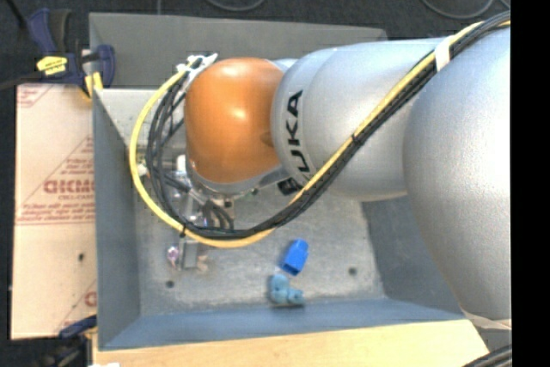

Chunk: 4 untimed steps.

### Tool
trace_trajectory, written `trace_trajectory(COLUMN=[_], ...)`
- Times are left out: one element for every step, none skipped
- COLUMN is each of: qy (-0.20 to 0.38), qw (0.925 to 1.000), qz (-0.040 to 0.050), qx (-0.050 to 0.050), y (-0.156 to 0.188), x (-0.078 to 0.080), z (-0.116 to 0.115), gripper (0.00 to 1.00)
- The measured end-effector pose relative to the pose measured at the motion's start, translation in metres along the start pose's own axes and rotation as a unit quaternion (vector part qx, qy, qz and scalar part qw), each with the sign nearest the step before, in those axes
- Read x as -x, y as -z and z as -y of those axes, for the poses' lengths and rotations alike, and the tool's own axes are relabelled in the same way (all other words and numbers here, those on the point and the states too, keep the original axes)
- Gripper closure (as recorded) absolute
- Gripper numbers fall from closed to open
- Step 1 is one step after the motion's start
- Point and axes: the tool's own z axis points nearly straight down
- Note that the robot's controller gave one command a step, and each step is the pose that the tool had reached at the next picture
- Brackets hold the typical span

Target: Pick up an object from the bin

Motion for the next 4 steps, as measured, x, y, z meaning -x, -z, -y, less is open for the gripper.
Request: trace_trajectory(qy=[-0.002,0.036,0.104,0.161], qw=[1.0,0.9993,0.9946,0.9869], qz=[0.0033,0.0056,0.0063,0.0063], qx=[0.001,0.001,0.0,0.002], y=[0.005,-0.026,-0.077,-0.116], x=[0.001,0.005,0.002,0.001], z=[0.001,0.017,0.025,0.036], gripper=[0.0,0.0,0.0,1.0])
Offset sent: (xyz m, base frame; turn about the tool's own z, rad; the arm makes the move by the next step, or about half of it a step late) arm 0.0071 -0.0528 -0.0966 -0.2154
